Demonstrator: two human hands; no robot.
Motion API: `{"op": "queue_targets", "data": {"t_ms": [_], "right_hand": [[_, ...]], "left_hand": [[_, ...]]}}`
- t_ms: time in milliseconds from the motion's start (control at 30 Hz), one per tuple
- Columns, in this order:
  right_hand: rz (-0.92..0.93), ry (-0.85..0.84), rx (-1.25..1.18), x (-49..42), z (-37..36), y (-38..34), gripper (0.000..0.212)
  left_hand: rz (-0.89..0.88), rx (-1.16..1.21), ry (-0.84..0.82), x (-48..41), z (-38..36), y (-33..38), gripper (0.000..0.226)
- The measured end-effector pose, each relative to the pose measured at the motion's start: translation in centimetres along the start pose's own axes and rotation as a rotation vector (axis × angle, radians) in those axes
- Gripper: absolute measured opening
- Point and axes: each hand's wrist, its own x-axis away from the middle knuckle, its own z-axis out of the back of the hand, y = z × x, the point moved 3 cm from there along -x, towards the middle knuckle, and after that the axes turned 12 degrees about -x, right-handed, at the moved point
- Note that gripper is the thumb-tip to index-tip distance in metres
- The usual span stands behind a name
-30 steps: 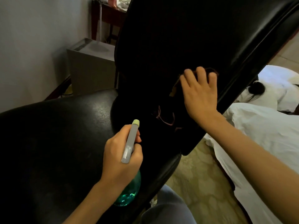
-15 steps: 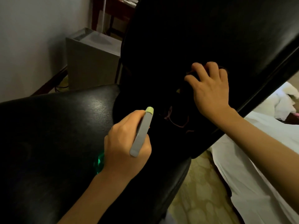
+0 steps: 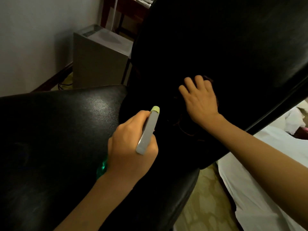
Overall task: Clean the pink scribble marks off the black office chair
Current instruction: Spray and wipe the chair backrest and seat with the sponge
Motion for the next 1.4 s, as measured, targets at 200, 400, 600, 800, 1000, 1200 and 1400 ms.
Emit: {"op": "queue_targets", "data": {"t_ms": [200, 400, 600, 800, 1000, 1200, 1400], "right_hand": [[0.146, -0.128, 0.043, 0.5, -4.3, -3.8, 0.044], [0.197, -0.144, -0.168, -0.8, -5.0, -6.3, 0.038], [0.427, -0.314, -0.079, -2.7, -5.8, -7.4, 0.03], [0.499, -0.529, -0.089, 2.9, -8.2, -6.3, 0.033], [0.452, -0.686, -0.088, 4.1, -6.9, -6.1, 0.035], [0.554, -0.19, -0.172, -5.2, -0.2, -5.5, 0.018], [0.522, -0.386, 0.097, -7.6, -3.6, -6.8, 0.033]], "left_hand": [[0.011, -0.001, 0.024, -0.2, -0.3, -0.2, 0.018], [0.007, -0.038, 0.003, -0.6, -0.6, -0.3, 0.021], [0.059, -0.068, 0.003, -0.9, -0.7, -0.4, 0.017], [0.063, -0.036, 0.011, -0.9, -0.7, -0.6, 0.017], [0.058, -0.057, -0.027, -0.6, -0.4, -0.3, 0.015], [0.105, -0.087, -0.039, -0.8, -0.5, -0.1, 0.014], [0.106, -0.102, -0.029, -1.1, -0.5, -0.2, 0.017]]}}
